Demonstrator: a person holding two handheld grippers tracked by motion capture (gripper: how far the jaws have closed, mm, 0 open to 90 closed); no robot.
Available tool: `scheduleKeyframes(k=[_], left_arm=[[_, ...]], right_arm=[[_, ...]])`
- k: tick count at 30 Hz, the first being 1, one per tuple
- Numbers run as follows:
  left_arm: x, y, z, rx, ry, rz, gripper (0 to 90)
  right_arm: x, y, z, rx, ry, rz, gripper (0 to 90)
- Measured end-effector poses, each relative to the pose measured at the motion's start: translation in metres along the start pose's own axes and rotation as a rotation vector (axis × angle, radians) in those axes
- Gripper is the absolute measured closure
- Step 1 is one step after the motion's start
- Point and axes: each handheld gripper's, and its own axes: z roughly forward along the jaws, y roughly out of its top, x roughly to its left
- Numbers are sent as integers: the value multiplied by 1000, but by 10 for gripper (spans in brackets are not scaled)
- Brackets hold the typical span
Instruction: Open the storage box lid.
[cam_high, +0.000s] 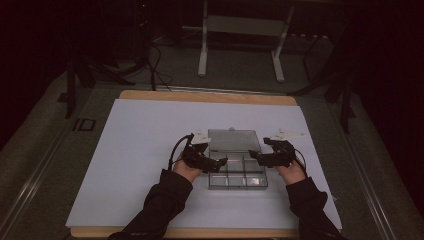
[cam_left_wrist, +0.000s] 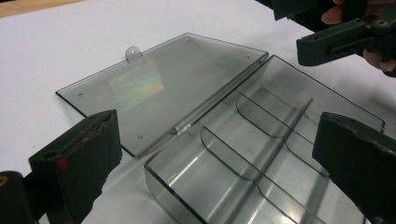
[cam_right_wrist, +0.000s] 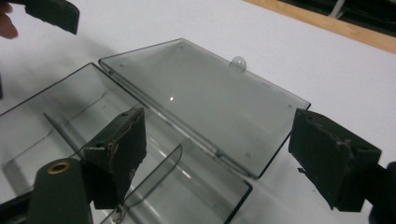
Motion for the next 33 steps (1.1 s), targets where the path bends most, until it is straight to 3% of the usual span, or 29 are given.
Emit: scheduleKeyframes(k=[7,12,16,22,33], left_arm=[[-4,-9,-9,6,-15,20,24],[-6,-20,-19,-6,-59,30,24],[-8,-27,-25,-13,-61,62,24],[-11,-37,-33,16,-27,123,24],[-6,-63,-51,28,-3,94,24]], right_arm=[[-3,-10,-8,12,-8,-6,183],[-7,-20,-19,2,-14,6,181],[-8,-26,-26,4,-15,6,182],[-8,-38,-36,3,-13,10,181],[-4,-62,-52,3,-10,8,177]])
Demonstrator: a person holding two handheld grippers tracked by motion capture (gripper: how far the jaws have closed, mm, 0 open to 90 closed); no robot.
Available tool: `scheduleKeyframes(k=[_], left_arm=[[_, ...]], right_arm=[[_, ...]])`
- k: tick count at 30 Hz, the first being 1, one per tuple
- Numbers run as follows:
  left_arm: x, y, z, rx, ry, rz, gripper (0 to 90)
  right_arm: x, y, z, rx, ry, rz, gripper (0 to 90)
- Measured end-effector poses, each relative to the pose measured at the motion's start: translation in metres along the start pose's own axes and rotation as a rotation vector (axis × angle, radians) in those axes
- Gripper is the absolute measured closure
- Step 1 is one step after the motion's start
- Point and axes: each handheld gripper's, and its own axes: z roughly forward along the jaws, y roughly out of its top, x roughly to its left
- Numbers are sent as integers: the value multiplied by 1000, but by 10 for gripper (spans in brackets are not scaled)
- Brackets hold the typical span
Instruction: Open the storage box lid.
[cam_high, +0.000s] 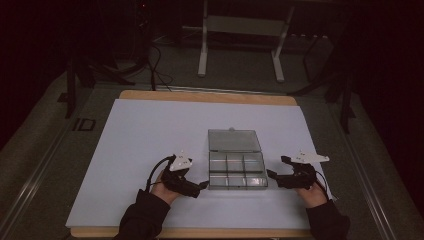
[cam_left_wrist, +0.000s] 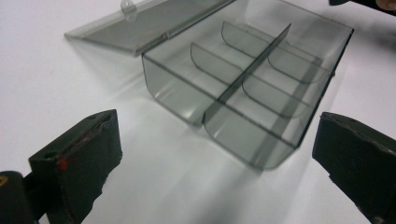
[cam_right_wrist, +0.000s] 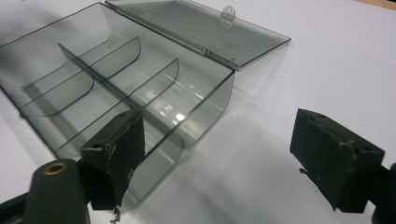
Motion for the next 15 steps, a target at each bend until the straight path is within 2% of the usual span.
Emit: scheduleKeyframes(k=[8,11,15], left_arm=[[1,-16,-7,9,17,-9,24],[2,-23,-11,6,26,-25,24],[1,-32,-15,13,46,-19,24]], right_arm=[[2,-14,-9,-11,-3,3,175],[2,-19,-13,-9,2,-3,168],[2,-29,-20,-19,-14,-1,161]])
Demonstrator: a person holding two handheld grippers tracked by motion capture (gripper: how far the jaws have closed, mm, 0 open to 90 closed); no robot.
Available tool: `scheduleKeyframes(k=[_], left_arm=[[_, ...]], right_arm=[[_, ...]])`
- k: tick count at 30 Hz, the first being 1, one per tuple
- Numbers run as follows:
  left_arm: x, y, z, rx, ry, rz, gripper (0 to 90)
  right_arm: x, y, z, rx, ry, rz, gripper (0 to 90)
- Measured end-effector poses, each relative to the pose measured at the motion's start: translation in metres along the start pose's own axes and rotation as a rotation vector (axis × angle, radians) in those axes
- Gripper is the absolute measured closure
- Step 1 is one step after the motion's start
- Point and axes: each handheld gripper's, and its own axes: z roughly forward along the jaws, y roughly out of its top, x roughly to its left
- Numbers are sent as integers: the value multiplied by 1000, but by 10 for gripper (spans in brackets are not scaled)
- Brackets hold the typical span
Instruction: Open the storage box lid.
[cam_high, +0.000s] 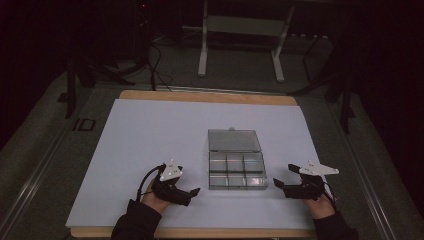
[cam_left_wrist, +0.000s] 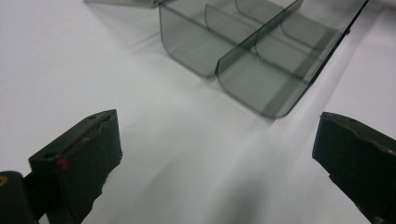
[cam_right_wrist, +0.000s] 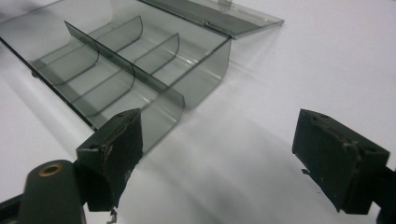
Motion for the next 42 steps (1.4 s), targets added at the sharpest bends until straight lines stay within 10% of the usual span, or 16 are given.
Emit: scheduleKeyframes(k=[16,28,42], left_arm=[[5,-20,-22,-14,69,-43,24],[8,-28,-27,-17,199,-57,24],[-2,-32,-30,-70,274,6,24]], right_arm=[[2,-30,-9,28,-68,-40,153],[0,-41,-16,13,-90,-74,147],[-10,-45,-22,-37,-180,21,141]])
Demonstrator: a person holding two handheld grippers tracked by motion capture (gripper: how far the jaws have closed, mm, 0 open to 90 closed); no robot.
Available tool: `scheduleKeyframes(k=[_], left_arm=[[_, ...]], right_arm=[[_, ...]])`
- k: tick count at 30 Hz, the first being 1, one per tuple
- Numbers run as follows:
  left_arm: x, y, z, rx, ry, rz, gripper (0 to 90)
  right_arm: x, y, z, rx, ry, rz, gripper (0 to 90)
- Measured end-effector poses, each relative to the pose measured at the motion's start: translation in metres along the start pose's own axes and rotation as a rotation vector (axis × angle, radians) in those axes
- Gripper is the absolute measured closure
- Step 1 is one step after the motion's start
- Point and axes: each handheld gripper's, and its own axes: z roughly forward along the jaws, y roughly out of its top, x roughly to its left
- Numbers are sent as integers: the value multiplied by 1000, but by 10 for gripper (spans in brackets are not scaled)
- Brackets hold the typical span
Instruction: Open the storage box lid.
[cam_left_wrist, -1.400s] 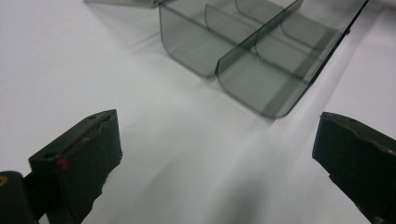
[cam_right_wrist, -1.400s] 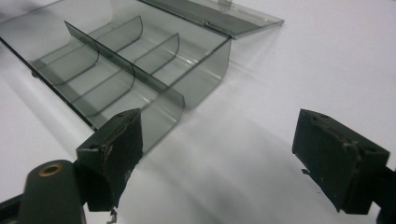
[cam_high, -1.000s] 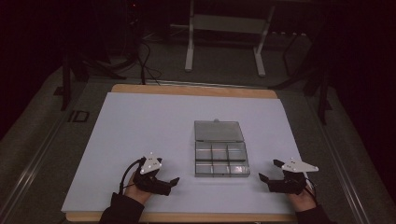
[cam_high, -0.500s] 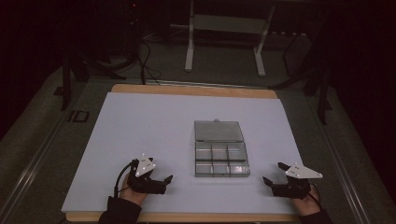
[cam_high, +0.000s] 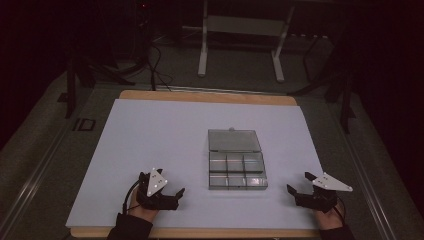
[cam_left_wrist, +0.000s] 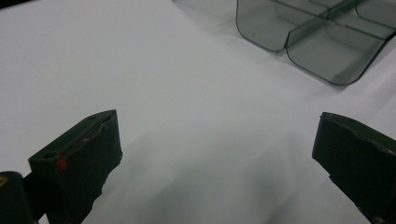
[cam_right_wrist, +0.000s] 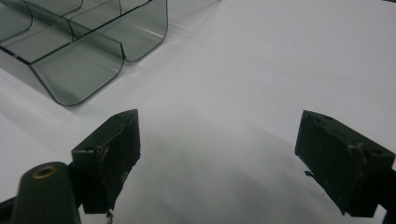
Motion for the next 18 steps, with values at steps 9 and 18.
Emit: scheduleKeyframes(k=[9,18], left_arm=[[4,-2,-3,-39,-15,-37,24],[5,-2,-3,-33,-35,-43,24]], right_arm=[[-1,-1,0,-7,-8,16,142],[0,0,2,14,-10,8,144]])
